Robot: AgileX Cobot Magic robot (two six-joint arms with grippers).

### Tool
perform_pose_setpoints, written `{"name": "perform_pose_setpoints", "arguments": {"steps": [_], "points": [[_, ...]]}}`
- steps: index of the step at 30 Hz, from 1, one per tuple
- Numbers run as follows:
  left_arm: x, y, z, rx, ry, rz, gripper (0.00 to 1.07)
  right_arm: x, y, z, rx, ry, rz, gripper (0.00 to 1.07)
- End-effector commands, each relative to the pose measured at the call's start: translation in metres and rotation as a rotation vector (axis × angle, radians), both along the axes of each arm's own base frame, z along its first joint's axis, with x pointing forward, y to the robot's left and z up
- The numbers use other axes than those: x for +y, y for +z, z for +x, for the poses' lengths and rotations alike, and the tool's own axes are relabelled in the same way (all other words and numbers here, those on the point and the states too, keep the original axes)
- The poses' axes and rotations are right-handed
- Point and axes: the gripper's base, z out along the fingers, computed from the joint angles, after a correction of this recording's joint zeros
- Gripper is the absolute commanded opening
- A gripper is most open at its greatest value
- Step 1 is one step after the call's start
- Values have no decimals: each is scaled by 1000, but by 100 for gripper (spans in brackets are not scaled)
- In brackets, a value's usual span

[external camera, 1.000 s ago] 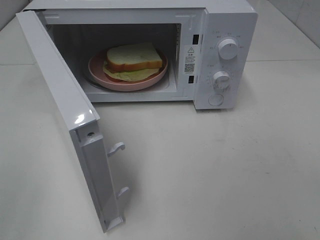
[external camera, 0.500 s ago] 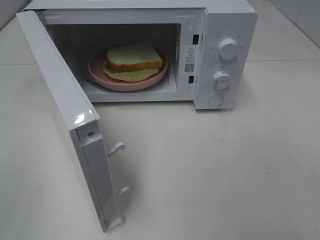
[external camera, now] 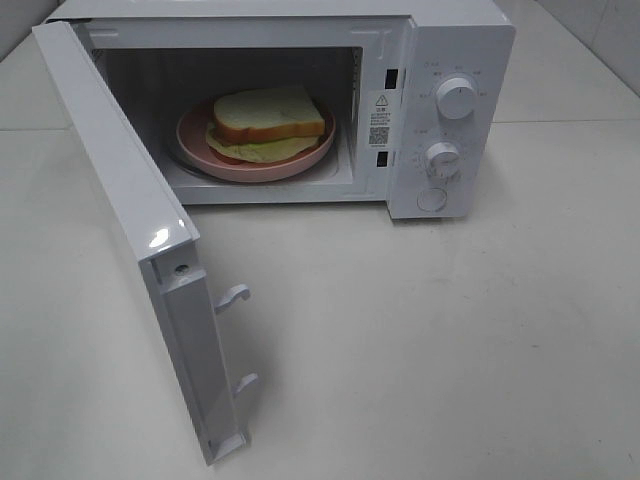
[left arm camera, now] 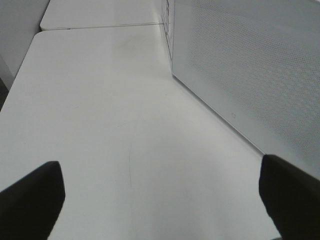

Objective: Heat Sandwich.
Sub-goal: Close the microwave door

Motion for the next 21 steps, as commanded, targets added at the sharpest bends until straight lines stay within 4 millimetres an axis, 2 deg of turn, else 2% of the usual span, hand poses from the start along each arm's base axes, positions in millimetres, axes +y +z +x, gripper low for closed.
{"name": "perform_pose_setpoints", "arguments": {"steps": [1,21], "points": [[0,0,-3,-30,-2,1,101,0,-1,-3,-27,-11,10,76],[0,0,-3,-27,-2,0,101,0,-1,-3,-27,-11,10,76]]}}
